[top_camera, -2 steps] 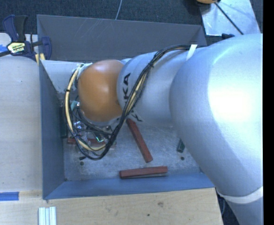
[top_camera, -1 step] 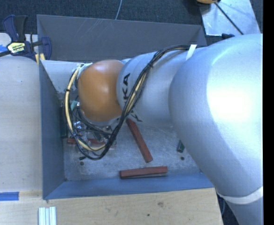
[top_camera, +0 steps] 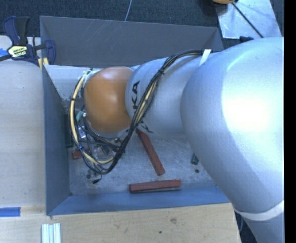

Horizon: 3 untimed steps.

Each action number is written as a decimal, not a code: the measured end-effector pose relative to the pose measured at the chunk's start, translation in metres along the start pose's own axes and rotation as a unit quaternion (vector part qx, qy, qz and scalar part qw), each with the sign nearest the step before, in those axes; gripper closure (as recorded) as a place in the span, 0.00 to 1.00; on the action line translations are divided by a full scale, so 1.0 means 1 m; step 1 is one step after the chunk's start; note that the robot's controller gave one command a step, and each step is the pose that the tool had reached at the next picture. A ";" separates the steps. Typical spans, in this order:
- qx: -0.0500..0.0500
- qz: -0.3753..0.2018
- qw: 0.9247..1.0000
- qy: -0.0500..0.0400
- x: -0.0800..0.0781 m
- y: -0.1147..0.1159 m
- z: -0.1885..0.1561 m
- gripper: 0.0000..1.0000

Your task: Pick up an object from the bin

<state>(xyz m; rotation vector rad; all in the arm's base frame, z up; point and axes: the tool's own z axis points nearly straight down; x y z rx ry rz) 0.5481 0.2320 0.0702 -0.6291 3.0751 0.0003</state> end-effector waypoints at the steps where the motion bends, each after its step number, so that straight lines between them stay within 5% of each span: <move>1: -0.001 0.000 1.000 -0.001 -0.001 0.001 0.000 1.00; 2: -0.001 0.000 1.000 -0.001 -0.001 0.001 0.000 1.00; 3: -0.002 0.003 1.000 0.002 0.056 -0.032 -0.005 1.00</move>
Offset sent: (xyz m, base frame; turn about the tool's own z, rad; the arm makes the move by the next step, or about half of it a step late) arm 0.0000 0.0000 0.0000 0.0000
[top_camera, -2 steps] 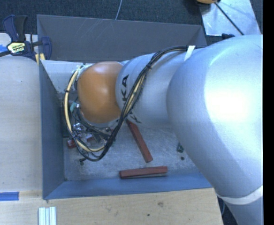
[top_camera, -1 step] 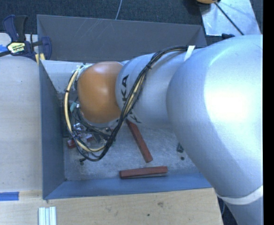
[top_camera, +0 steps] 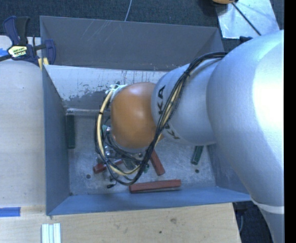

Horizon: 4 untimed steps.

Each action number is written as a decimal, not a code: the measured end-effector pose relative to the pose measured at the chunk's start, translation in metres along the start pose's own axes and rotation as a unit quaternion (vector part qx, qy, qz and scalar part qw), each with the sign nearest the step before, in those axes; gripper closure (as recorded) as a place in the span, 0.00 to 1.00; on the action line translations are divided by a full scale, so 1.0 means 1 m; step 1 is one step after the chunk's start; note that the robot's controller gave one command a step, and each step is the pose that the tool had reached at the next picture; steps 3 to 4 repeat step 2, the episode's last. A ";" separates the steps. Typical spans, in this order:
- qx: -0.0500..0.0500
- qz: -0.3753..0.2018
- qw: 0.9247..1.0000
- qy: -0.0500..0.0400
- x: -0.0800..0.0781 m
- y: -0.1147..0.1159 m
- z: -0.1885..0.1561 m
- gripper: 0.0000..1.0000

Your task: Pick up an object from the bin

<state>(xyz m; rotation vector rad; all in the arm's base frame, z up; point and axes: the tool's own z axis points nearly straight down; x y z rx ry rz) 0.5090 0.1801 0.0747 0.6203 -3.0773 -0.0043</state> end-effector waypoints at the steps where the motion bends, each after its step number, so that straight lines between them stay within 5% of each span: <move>1: 0.002 0.002 1.000 -0.003 0.002 -0.044 0.003 1.00; 2: 0.002 0.030 1.000 -0.004 0.020 -0.007 -0.160 1.00; 4: 0.002 0.030 1.000 -0.004 0.020 -0.007 -0.160 1.00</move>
Offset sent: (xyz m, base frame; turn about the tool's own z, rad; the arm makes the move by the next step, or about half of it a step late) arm -0.0170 -0.0154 0.1588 0.0601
